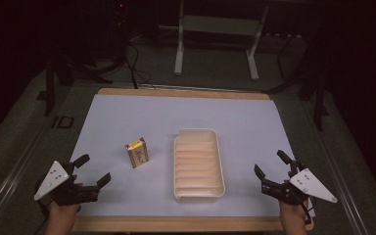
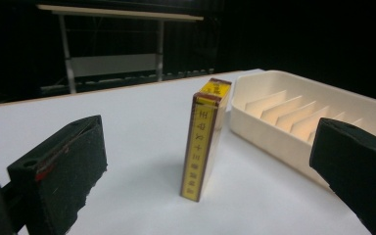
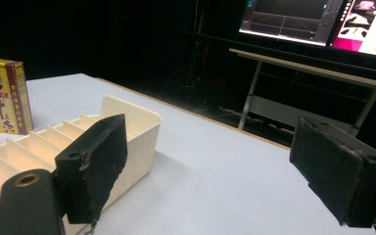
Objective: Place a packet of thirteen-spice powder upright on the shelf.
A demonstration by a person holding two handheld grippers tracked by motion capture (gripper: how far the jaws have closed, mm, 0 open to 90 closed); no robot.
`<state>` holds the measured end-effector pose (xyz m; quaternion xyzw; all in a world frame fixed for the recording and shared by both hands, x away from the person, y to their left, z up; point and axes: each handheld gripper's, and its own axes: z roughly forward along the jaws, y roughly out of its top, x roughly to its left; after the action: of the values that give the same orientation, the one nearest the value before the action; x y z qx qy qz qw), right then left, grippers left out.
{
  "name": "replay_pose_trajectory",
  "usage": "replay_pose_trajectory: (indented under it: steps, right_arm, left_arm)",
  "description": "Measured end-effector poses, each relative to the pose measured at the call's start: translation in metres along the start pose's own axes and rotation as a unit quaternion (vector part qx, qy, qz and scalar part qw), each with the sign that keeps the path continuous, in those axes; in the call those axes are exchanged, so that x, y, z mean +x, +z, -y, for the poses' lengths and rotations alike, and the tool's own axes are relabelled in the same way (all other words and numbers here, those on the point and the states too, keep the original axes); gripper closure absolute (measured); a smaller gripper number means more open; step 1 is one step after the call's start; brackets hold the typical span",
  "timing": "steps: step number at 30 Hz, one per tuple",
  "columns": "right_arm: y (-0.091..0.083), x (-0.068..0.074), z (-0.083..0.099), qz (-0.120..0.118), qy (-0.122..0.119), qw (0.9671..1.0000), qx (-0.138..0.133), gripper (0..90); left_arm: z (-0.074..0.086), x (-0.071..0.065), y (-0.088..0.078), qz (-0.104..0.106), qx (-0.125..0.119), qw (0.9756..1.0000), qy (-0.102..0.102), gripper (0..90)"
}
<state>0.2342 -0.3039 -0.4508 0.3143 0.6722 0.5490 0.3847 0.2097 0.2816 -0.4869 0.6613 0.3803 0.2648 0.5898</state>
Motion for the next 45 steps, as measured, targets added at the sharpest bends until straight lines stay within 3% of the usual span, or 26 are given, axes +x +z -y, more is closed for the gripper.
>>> replay_pose_trajectory:
  steps: [2, 6, 9, 11, 13, 17, 22, 25, 28, 29, 30, 31, 37, 41, 44, 45]
  right_arm:
    - [0.001, 0.0, 0.001, -0.003, 0.005, 1.0, 0.003, 14.1]
    - [0.003, 0.002, 0.002, -0.005, 0.009, 0.9999, 0.011, 14.1]
    - [0.002, 0.003, 0.002, -0.007, 0.002, 0.9999, 0.013, 14.1]
    - [0.002, 0.005, 0.001, -0.009, -0.004, 0.9998, 0.015, 14.1]
    - [0.003, 0.005, 0.002, -0.011, -0.005, 0.9997, 0.019, 14.1]
    - [0.004, 0.005, 0.003, -0.013, -0.002, 0.9996, 0.027, 14.1]
    - [0.006, 0.004, 0.003, -0.027, 0.002, 0.9991, 0.034, 14.1]
    - [0.009, 0.003, 0.004, -0.037, 0.004, 0.9983, 0.046, 14.1]
    - [0.011, 0.006, 0.004, -0.04, -0.009, 0.9978, 0.053, 14.1]
    - [0.011, 0.006, 0.004, -0.04, -0.009, 0.9978, 0.053, 14.1]
    - [0.012, 0.006, 0.004, -0.041, -0.01, 0.9977, 0.053, 14.1]
    - [0.011, 0.007, 0.003, -0.042, -0.011, 0.9978, 0.05, 14.1]
    - [0.011, 0.006, 0.004, -0.039, -0.01, 0.9978, 0.052, 14.1]
    - [0.011, 0.007, 0.004, -0.042, -0.011, 0.9976, 0.054, 14.1]
    - [0.011, 0.007, 0.004, -0.043, -0.012, 0.9975, 0.054, 14.1]
    - [0.011, 0.007, 0.004, -0.043, -0.012, 0.9976, 0.053, 14.1]
  left_arm:
    - [-0.003, 0.001, 0.002, 0.014, -0.01, 0.9995, -0.026, 0.9]
    - [-0.008, 0.001, 0.005, 0.02, -0.007, 0.9995, -0.022, 0.9]
    - [-0.011, -0.001, 0.008, 0.017, 0.011, 0.9997, -0.011, 0.9]
    - [-0.013, -0.001, 0.009, 0.023, 0.023, 0.9992, -0.022, 0.8]
    - [-0.014, -0.001, 0.01, 0.042, 0.041, 0.9978, -0.032, 0.8]
    - [-0.018, -0.001, 0.011, 0.041, 0.077, 0.9961, -0.012, 0.8]
    - [-0.026, -0.003, 0.01, 0.051, 0.125, 0.9905, 0.03, 0.8]
    - [-0.03, -0.004, 0.009, 0.058, 0.151, 0.986, 0.042, 0.8]
    - [-0.033, -0.004, 0.009, 0.067, 0.179, 0.98, 0.055, 0.8]
    - [-0.033, -0.004, 0.009, 0.067, 0.179, 0.98, 0.055, 0.8]
    - [-0.034, -0.003, 0.01, 0.1, 0.195, 0.9745, 0.047, 0.8]
    - [-0.034, -0.003, 0.01, 0.104, 0.206, 0.972, 0.045, 0.8]
    - [-0.035, -0.008, 0.016, 0.115, 0.278, 0.9511, 0.069, 0.8]
    - [-0.039, -0.008, 0.018, 0.117, 0.306, 0.9419, 0.075, 0.8]
    - [-0.041, -0.009, 0.019, 0.115, 0.33, 0.933, 0.084, 0.8]
    - [-0.042, -0.009, 0.02, 0.119, 0.341, 0.9285, 0.086, 0.8]
